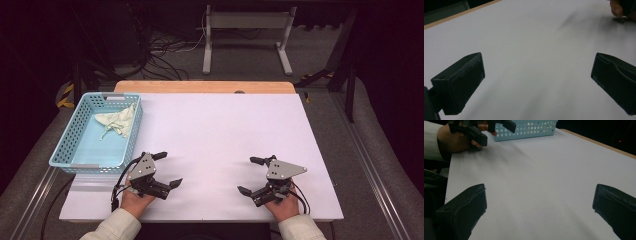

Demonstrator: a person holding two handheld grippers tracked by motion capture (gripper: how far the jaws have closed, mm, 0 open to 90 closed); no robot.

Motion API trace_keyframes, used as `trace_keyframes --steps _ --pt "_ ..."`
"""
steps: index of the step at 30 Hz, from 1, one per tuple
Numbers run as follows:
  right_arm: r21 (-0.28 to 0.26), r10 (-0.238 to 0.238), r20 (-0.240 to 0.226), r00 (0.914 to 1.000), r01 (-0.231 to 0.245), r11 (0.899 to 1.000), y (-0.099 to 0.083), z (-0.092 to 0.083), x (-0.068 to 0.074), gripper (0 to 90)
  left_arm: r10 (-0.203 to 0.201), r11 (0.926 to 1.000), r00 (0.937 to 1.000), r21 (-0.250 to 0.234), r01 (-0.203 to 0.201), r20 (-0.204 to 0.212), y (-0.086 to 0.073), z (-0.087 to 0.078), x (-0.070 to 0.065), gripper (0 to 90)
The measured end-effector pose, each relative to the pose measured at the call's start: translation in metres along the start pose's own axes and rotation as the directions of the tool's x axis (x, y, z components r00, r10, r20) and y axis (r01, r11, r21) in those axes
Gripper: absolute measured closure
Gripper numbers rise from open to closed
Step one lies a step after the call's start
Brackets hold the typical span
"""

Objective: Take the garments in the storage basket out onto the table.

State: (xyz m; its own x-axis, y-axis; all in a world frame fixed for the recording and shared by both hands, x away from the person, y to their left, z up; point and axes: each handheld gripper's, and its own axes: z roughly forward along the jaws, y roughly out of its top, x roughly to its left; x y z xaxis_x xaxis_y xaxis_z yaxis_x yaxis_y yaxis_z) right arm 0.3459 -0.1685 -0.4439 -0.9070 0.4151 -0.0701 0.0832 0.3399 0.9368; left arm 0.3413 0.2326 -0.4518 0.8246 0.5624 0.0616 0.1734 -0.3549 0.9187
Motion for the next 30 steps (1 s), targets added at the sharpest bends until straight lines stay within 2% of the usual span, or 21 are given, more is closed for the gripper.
trace_keyframes --steps 7,10,12,21,27,28,30 --pt "0.001 -0.001 -0.013 0.9999 0.001 1.0 -0.001 0.002 -0.001 0.0 -0.003 1.0 1.0 0.006 0.003 0.008 0.001 0.001 0.001 0.1" --pt "0.003 0.0 -0.013 0.9999 0.0 1.0 -0.001 0.002 -0.001 0.0 -0.028 0.9996 0.9986 0.005 0.028 0.044 0.002 0.002 0.004 0.1" --pt "0.004 -0.001 -0.014 0.9999 0.001 1.0 -0.001 0.002 -0.001 0.0 -0.029 0.9996 0.9983 0.006 0.029 0.051 0.002 0.002 0.004 0.1" --pt "0.005 -0.005 -0.018 0.9998 0.005 1.0 -0.001 0.003 0.0 0.0 -0.014 0.9996 0.9956 0.025 0.011 0.092 0.01 0.002 0.003 0.1" --pt "0.007 -0.009 -0.02 0.9998 0.009 1.0 -0.001 0.004 0.0 0.0 -0.01 0.9992 0.9903 0.04 0.004 0.138 0.02 0.003 0.002 0.1" --pt "0.008 -0.01 -0.021 0.9997 0.01 1.0 -0.001 0.004 0.0 0.0 0.004 0.9991 0.9903 0.04 -0.01 0.139 0.022 0.003 0.002 0.1" --pt "0.008 -0.012 -0.021 0.9997 0.012 1.0 -0.001 0.004 0.0 0.0 0.006 0.9991 0.9883 0.041 -0.013 0.152 0.024 0.002 0.002 0.1"
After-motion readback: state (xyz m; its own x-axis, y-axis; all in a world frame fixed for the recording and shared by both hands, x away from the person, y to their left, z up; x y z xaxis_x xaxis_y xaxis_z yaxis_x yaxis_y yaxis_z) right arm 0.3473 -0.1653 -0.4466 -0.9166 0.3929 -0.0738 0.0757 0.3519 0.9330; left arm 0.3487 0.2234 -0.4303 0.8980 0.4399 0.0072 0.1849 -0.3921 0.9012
